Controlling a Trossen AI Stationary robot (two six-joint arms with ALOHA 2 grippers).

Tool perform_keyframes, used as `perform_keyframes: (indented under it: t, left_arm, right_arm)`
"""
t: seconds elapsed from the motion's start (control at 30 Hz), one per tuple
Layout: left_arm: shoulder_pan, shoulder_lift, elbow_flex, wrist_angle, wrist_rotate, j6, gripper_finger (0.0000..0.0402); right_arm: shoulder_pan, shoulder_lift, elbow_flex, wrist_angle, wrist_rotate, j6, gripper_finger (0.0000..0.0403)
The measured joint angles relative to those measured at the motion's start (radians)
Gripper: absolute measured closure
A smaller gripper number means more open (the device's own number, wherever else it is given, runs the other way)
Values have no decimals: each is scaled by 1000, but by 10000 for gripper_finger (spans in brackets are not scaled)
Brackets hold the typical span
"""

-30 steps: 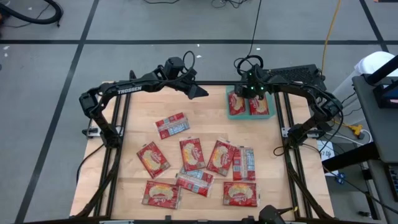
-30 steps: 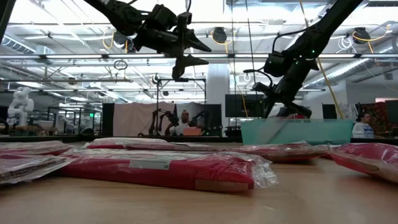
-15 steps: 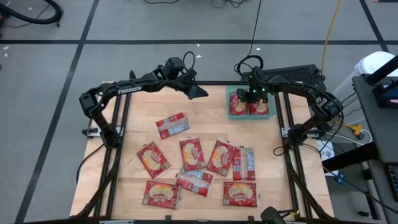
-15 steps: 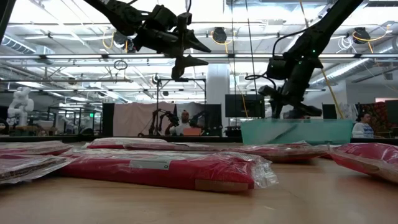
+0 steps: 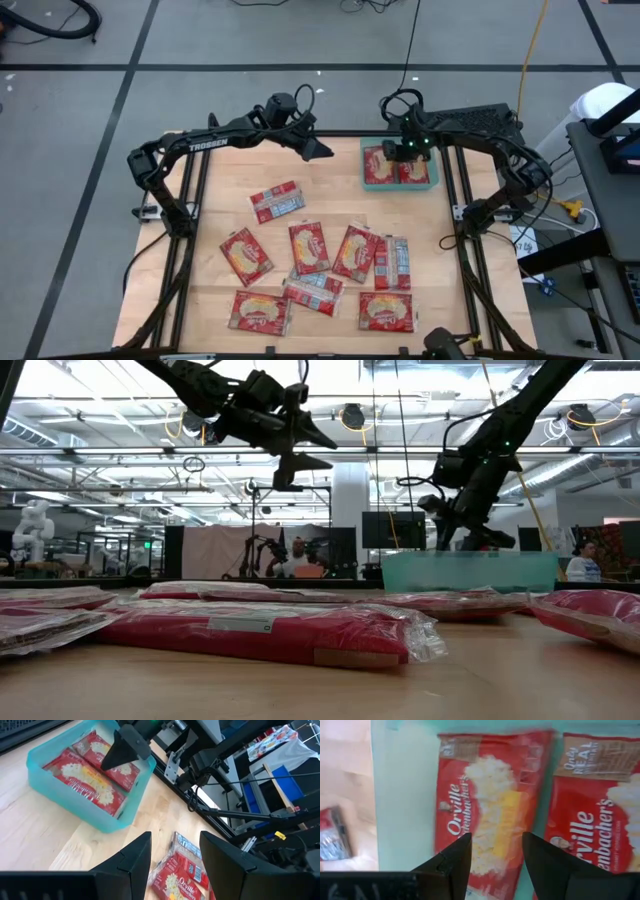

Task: Sort popcorn bags into baskets
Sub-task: Put the red popcorn bag into the light blue bin

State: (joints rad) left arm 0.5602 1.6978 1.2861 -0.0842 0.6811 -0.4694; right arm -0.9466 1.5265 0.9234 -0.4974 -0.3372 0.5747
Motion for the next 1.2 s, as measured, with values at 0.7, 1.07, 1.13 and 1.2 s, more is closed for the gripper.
perform_keyframes:
  t: [0.7, 1.07, 1.13, 1.2]
  left_arm:
    - [0, 0, 0, -197, -56, 109, 231]
    - [-1, 0, 0, -234, -89, 113, 231]
    - [-2, 0, 0, -234, -95, 104, 231]
    - [-4, 0, 0, -234, -106, 101, 231]
  right_arm:
    - [60, 6, 0, 23, 61, -43, 318]
    - [57, 13, -80, 170, 154, -14, 398]
    - [57, 13, -99, 184, 154, -6, 395]
    - [57, 13, -119, 186, 154, -4, 397]
